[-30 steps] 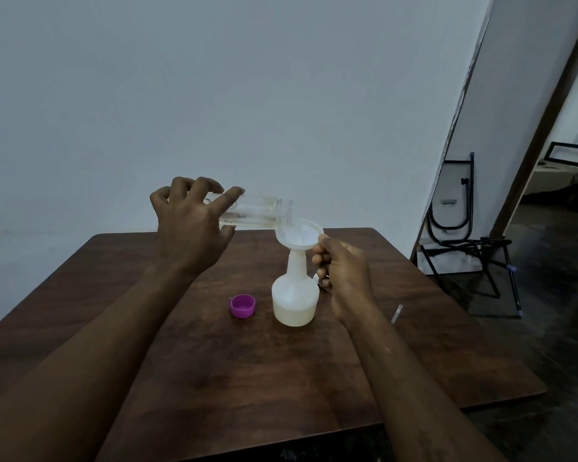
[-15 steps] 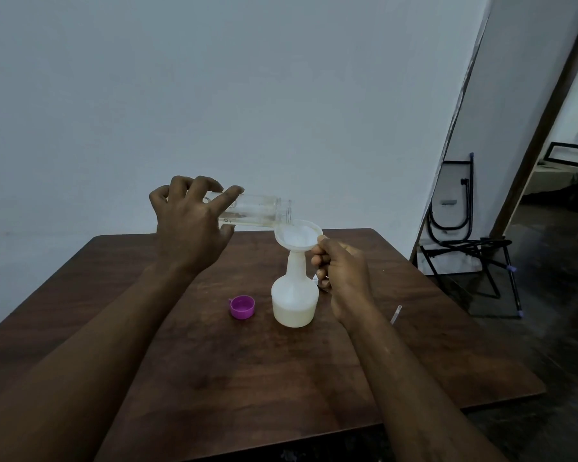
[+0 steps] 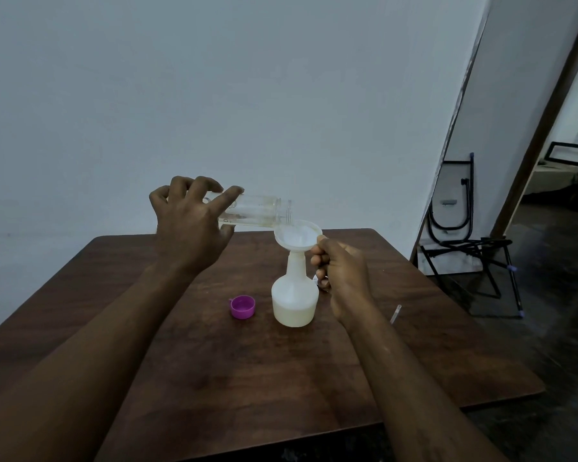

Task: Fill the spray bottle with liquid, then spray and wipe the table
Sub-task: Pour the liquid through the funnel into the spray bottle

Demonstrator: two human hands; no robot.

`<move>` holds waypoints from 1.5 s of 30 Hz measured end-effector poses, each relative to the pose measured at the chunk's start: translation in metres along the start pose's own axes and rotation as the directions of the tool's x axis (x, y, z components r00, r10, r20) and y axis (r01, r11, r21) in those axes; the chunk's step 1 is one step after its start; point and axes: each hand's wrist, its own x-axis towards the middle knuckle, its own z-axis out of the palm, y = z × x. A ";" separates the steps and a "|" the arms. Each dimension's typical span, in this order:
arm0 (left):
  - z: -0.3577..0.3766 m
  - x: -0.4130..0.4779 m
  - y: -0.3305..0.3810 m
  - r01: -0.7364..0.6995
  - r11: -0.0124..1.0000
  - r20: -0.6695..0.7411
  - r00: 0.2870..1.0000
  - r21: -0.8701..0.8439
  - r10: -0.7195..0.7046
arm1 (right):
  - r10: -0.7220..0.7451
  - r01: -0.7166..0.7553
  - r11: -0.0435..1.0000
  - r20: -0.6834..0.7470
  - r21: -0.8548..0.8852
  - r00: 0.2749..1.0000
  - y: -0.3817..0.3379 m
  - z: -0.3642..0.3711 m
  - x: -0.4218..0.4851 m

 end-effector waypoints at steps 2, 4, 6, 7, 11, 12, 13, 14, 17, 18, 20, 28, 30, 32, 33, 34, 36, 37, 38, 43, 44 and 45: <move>-0.001 0.000 0.000 -0.004 1.000 0.001 1.000 0.000 0.004 | -0.002 0.002 1.000 0.002 -0.001 1.000 0.000 0.000 0.000; -0.001 0.000 0.000 -0.007 1.000 0.004 1.000 0.002 0.007 | -0.004 0.004 1.000 0.006 0.002 1.000 0.000 0.000 -0.001; -0.001 0.001 0.000 -0.007 1.000 0.004 1.000 0.001 0.007 | -0.005 0.005 1.000 0.007 0.006 1.000 0.000 0.000 -0.001; -0.002 0.000 0.001 -0.006 1.000 0.003 1.000 0.001 0.006 | -0.005 0.005 1.000 0.007 0.006 1.000 0.000 0.001 -0.001; -0.001 0.000 0.000 -0.007 1.000 0.001 1.000 0.004 0.007 | 0.001 -0.001 1.000 0.002 0.009 1.000 0.000 0.000 -0.001; -0.001 0.001 0.000 -0.006 1.000 0.002 1.000 0.004 0.006 | 0.002 -0.002 1.000 0.001 0.010 1.000 0.000 0.000 -0.001; 0.000 0.001 0.000 -0.005 1.000 0.003 1.000 0.004 0.005 | 0.001 -0.001 1.000 0.001 0.012 1.000 0.000 0.000 0.000; 0.000 0.001 -0.001 -0.005 1.000 0.005 1.000 0.005 0.005 | 0.001 -0.001 1.000 0.001 0.012 1.000 0.000 0.000 0.000; 0.001 0.001 -0.001 -0.007 1.000 0.003 1.000 0.009 0.007 | -0.004 0.004 1.000 0.001 0.008 1.000 0.000 0.000 0.000; 0.002 0.001 0.000 -0.008 1.000 0.002 1.000 0.010 0.008 | -0.004 0.004 1.000 0.001 0.008 1.000 0.000 0.000 0.000; 0.002 0.002 -0.001 -0.011 1.000 0.001 1.000 0.010 0.011 | -0.001 0.001 1.000 -0.001 0.008 1.000 0.000 0.000 0.000; 0.003 0.001 -0.002 -0.016 1.000 -0.005 1.000 0.014 0.016 | 0.004 -0.004 1.000 -0.007 0.003 1.000 0.001 0.000 0.001; 0.003 0.002 -0.002 -0.015 1.000 -0.009 1.000 0.013 0.015 | 0.005 -0.005 1.000 -0.006 0.007 1.000 0.001 -0.001 0.001; 0.003 0.002 -0.002 -0.014 1.000 -0.010 1.000 0.011 0.015 | 0.004 -0.004 1.000 -0.003 0.009 1.000 0.000 -0.001 0.001; 0.004 0.002 -0.001 -0.015 1.000 -0.011 1.000 0.010 0.015 | 0.004 -0.004 1.000 -0.002 0.008 1.000 0.000 -0.001 0.001; 0.004 0.002 -0.001 -0.016 1.000 -0.011 1.000 0.009 0.016 | 0.004 -0.004 1.000 -0.002 0.007 1.000 0.001 -0.001 0.001; 0.004 0.002 -0.002 -0.020 1.000 -0.013 1.000 0.009 0.020 | 0.005 -0.005 1.000 -0.002 0.012 1.000 0.001 -0.001 0.001; 0.005 0.002 -0.002 -0.021 1.000 -0.014 1.000 0.011 0.021 | 0.005 -0.005 1.000 -0.003 0.015 1.000 0.001 -0.001 0.001; 0.005 0.002 -0.002 -0.022 1.000 -0.015 1.000 0.014 0.022 | 0.006 -0.006 1.000 -0.002 0.017 1.000 0.001 -0.001 0.001; 0.005 0.001 -0.001 -0.021 1.000 -0.016 1.000 0.010 0.021 | 0.003 -0.003 1.000 0.005 0.018 1.000 0.001 -0.001 0.000; 0.005 0.001 -0.001 -0.021 1.000 -0.018 1.000 0.009 0.021 | 0.002 -0.002 1.000 0.006 0.020 1.000 0.001 -0.001 0.000; 0.005 0.001 -0.001 -0.021 1.000 -0.019 1.000 0.009 0.021 | 0.002 -0.002 1.000 0.006 0.022 1.000 0.001 -0.001 0.000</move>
